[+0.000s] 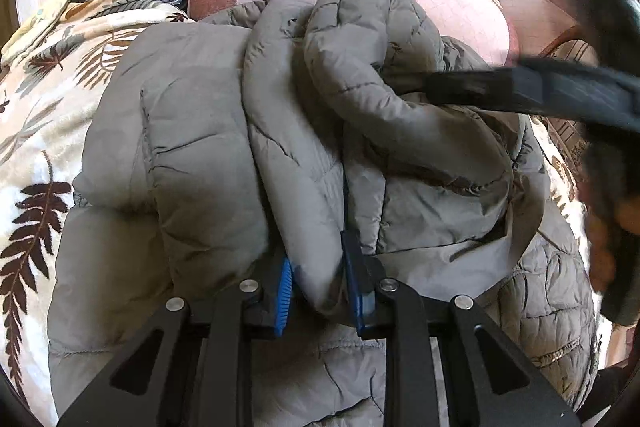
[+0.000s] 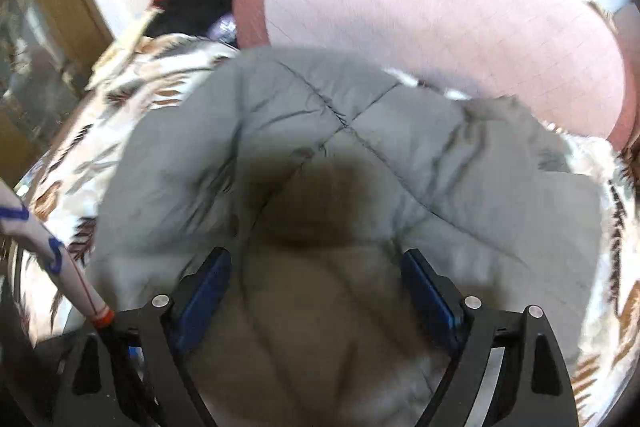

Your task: Fold large clothes

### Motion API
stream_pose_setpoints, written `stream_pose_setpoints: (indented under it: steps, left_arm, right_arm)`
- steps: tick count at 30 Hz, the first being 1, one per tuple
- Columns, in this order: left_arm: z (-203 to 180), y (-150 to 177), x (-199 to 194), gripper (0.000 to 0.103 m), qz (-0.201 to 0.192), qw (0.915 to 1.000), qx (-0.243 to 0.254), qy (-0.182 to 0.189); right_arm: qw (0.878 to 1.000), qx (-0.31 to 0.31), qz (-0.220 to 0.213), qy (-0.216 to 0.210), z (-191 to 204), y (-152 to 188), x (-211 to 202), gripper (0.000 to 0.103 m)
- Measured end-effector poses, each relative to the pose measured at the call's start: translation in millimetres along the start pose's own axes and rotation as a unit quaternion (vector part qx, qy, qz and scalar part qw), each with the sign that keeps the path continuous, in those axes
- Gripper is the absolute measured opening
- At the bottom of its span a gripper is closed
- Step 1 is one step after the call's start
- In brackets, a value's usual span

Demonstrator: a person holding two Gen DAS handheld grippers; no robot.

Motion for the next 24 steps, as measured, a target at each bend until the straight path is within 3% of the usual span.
stream_pose_setpoints:
  steps: [5, 9, 12, 16, 18, 24]
  left_arm:
    - [-0.1, 1.8, -2.8, 0.024, 0.001, 1.0000, 0.005, -0.002]
    - [-0.5, 2.2, -1.6, 0.024, 0.001, 0.9999, 0.010, -0.008]
    - [-0.3, 2.7, 0.6, 0.024, 0.001, 0.9999, 0.013, -0.010]
    - [-0.3, 3.4, 5.4, 0.026, 0.004, 0.9999, 0.015, -0.004]
    - [-1.1, 3.2, 6.8, 0.026, 0.003, 0.9997, 0.022, -0.010]
    - [-1.6, 1.3, -3.5, 0.026, -0.001, 0.9997, 0.022, -0.010]
  right_arm:
    - [1.000, -0.016, -0.013, -0.006, -8.5, 27.2, -41.4, 0.090]
    - [1.000, -0.009, -0.006, -0.015, -17.1, 45.4, -45.0, 0.090]
    - [1.000, -0.012, 0.005, -0.009, -13.2, 47.7, -29.5, 0.090]
    - [0.998, -0.024, 0.046, 0.032, -24.7, 70.7, 19.1, 0.093]
    - [0.997, -0.045, 0.034, 0.060, -24.8, 75.7, 35.4, 0.097]
    - [0.996, -0.047, 0.026, 0.068, -18.9, 68.3, 24.2, 0.098]
Point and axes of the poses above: each gripper's, at about its wrist camera, not at the fingertips, and x roughly the way its jaws point, z to its left, y to its underside, the point moved 9 cm from there along x, roughly the way its jaws point, and after that the axes turned 3 degrees about -x, right-handed, at the moved point
